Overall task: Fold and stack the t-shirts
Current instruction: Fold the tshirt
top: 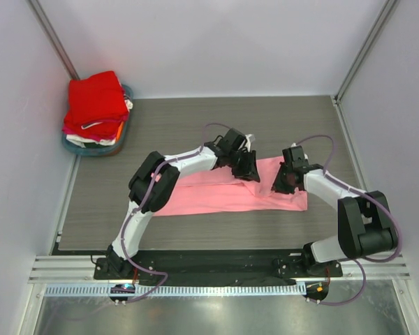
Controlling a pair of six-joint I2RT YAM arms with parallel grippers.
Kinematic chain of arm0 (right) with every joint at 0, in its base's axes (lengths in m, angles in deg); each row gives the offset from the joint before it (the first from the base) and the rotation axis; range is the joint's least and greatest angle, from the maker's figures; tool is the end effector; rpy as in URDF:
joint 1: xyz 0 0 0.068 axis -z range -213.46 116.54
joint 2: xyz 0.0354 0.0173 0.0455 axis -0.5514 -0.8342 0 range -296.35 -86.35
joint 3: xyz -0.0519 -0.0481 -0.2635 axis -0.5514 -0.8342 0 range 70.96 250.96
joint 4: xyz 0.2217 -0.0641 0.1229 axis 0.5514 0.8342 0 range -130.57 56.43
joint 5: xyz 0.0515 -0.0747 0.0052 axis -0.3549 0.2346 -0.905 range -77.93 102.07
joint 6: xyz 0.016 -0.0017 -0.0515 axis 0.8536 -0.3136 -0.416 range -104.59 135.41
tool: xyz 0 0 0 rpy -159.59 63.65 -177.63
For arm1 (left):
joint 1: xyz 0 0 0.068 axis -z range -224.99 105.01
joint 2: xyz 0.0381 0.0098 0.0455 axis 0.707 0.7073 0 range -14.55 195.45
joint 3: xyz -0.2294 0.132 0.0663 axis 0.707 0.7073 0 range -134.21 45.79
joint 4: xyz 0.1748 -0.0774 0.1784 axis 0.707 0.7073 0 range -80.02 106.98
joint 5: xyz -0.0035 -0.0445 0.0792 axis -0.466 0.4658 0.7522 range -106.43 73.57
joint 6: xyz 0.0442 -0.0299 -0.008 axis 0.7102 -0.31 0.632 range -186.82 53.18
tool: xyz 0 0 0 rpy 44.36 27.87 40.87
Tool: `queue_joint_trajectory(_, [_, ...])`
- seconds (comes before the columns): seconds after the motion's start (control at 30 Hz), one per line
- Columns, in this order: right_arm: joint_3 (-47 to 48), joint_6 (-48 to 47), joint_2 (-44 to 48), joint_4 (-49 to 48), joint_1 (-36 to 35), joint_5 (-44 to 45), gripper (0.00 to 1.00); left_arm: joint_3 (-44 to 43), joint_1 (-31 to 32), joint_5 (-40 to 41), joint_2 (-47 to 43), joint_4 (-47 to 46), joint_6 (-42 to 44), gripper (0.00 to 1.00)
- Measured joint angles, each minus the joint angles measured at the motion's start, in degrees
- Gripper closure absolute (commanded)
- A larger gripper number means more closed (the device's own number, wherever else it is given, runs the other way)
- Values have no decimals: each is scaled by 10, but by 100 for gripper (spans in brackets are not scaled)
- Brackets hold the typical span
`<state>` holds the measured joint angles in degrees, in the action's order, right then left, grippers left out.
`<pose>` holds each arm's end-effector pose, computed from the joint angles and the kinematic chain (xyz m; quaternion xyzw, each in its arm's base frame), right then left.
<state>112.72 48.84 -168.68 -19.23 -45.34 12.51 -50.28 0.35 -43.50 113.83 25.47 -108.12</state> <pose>0.2559 0.0536 0.1648 0.1823 0.9528 0.0900 0.2254 0.3357 -0.3628 0.1619 0.1161 0.9035 -0.3990 0.1048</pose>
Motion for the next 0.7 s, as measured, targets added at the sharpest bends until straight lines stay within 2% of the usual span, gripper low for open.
queue_joint_trajectory(0.07, [-17, 3, 36, 3, 0, -4, 77, 19, 1, -7, -7, -10, 1, 66])
queue_joint_trajectory(0.4, [-76, 35, 199, 22, 0, -26, 74, 108, 1, -36, -59, -47, 3, 77])
queue_joint_trajectory(0.47, [-96, 48, 225, 31, 0, -34, 68, 127, 1, -36, -75, -56, 4, 81])
queue_joint_trajectory(0.5, [-107, 55, 238, 37, 0, -37, 53, 137, 1, -36, -84, -56, 5, 81])
queue_joint_trajectory(0.53, [-115, 62, 249, 42, 0, -39, 48, 149, 1, -35, -97, -57, 7, 83])
queue_joint_trajectory(0.6, [-128, 68, 275, 55, 0, -42, 43, 171, 1, -35, -121, -58, 11, 84])
queue_joint_trajectory(0.7, [-128, 68, 298, 63, 0, -41, 43, 199, 1, -35, -159, -60, 14, 83])
